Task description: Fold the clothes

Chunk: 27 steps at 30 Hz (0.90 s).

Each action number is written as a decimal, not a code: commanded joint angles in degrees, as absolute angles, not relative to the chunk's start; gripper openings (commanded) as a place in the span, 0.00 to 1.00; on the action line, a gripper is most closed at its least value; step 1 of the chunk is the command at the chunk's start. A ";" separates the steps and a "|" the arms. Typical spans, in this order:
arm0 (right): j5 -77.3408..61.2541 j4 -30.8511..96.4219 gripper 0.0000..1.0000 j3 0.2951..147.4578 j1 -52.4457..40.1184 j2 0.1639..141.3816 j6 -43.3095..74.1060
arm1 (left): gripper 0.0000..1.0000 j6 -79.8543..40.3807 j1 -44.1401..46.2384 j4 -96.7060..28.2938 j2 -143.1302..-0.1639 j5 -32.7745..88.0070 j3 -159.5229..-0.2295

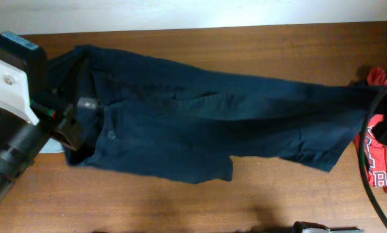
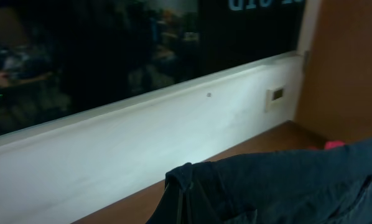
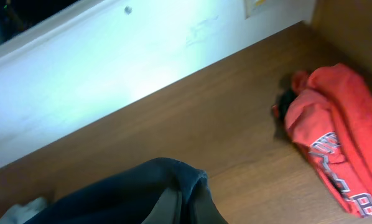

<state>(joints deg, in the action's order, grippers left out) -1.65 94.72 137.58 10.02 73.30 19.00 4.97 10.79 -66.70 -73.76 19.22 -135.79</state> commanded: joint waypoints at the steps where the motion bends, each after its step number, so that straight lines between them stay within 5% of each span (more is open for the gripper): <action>1: 4.01 94.08 0.04 139.76 10.13 73.36 18.87 | 0.00 4.73 10.39 -65.49 -76.03 27.24 -136.75; 20: 1.56 97.32 0.04 143.24 10.13 74.94 19.53 | 0.00 5.26 30.06 -70.17 -81.47 13.63 -141.69; 27: -1.50 97.32 0.04 144.86 10.13 73.36 19.55 | 0.00 1.48 44.23 -77.25 -81.49 -13.82 -146.63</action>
